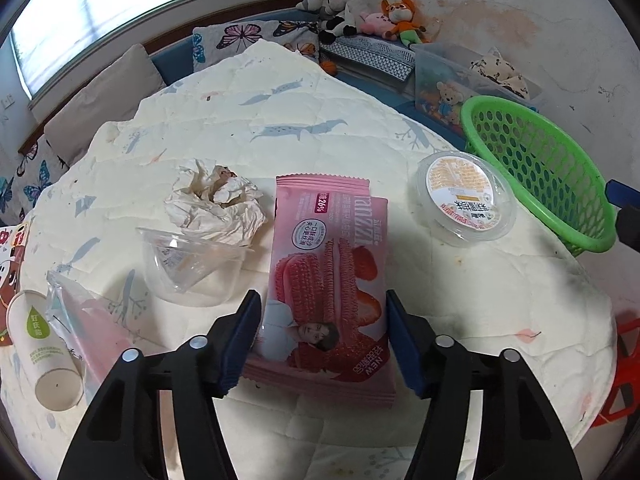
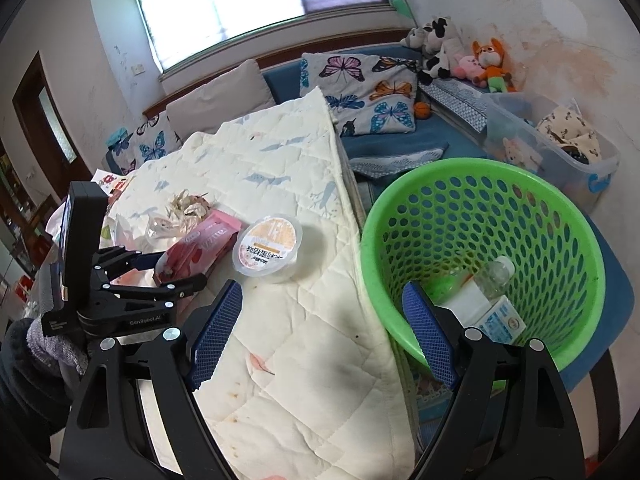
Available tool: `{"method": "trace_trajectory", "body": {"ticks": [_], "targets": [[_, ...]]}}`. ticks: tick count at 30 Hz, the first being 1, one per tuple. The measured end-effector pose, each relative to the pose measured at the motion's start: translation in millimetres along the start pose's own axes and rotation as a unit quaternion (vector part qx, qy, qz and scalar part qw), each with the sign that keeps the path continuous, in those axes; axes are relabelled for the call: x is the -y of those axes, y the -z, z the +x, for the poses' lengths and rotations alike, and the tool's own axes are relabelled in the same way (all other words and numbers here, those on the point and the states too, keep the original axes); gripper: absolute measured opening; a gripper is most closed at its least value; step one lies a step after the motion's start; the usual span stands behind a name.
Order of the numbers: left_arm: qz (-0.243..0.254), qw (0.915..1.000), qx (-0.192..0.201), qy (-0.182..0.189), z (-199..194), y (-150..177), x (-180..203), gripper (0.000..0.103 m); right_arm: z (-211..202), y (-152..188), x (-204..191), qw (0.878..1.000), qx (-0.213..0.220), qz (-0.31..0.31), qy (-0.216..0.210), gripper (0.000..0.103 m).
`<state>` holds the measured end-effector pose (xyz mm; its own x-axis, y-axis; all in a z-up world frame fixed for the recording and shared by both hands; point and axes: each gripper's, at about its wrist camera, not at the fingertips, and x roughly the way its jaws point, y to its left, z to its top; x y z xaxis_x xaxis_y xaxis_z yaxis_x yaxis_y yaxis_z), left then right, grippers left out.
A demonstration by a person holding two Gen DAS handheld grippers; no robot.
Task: Collect trash
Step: 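Move both tools back to the table and grasp the pink wrapper with the left tool, then grasp the round yogurt cup with the right tool while the left tool holds the wrapper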
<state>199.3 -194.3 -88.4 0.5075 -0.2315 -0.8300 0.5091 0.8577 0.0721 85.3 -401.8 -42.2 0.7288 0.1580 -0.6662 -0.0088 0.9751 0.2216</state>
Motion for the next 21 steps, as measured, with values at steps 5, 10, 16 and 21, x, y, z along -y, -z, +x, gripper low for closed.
{"method": "trace_trajectory", "body": {"ticks": [5, 10, 16, 21], "targets": [[-0.001, 0.9999, 0.014, 0.007, -12, 3, 0, 0.05, 8, 0, -9, 1.0, -0.008, -0.013, -0.005, 0.082], [-0.004, 0.9995, 0.03, 0.013, -30, 7, -2, 0.047, 18, -1, -21, 0.999, -0.017, -0.028, -0.01, 0.082], [-0.023, 0.9985, 0.046, 0.018, -53, 12, -14, 0.047, 36, -5, -37, 0.998, -0.031, -0.054, -0.015, 0.082], [-0.035, 0.9972, 0.062, 0.019, -71, 17, -25, 0.047, 54, -9, -47, 0.997, -0.041, -0.071, -0.012, 0.082]]}}
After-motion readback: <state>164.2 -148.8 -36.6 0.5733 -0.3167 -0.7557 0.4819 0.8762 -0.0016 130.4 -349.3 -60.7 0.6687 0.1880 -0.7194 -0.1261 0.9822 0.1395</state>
